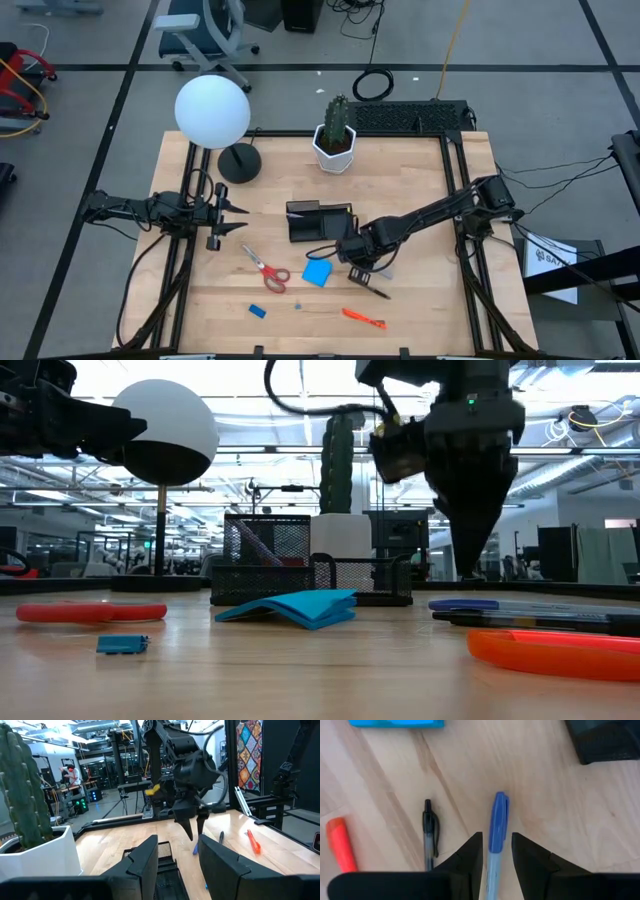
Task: Pick and place office supplies into organizer
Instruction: Put the blue pen into the black desk organizer
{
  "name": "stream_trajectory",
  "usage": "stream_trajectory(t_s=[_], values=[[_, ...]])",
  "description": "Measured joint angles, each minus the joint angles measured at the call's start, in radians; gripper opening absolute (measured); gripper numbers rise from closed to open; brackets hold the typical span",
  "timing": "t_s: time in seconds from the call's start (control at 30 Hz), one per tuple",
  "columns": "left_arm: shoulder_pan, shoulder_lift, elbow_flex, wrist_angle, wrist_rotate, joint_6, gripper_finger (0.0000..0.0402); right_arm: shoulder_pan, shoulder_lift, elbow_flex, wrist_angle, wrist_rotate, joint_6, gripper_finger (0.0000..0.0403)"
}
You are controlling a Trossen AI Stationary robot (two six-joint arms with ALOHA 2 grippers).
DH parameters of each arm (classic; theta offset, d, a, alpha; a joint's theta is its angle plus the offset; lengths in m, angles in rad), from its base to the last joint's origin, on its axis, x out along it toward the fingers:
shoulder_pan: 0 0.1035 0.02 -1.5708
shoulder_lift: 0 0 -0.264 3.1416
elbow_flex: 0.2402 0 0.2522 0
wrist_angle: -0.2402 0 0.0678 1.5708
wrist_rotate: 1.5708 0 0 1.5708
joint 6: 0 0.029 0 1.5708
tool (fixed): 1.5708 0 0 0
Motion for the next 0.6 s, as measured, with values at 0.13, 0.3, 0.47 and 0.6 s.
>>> stream_trajectory(t_s=[0.13,0.3,0.47,0.6], values=[[0.0,0.0,0.0,0.0,0.0,0.0,0.0145,0.0,0.054,0.012,-0.012,-0.006,-0.025,0.0093],[0.0,0.0,0.0,0.0,0.0,0.0,0.0145,0.0,0.084,0.049,-0.018,-0.026,-0.042,0.0093],[0.0,0.0,0.0,0.0,0.0,0.0,0.0145,0.0,0.084,0.083,-0.016,-0.026,-0.045,0.0093],[0.0,0.0,0.0,0.0,0.0,0.0,0.0145,0.0,0.084,0.088,-0.04,-0.024,-0.045,0.0093]])
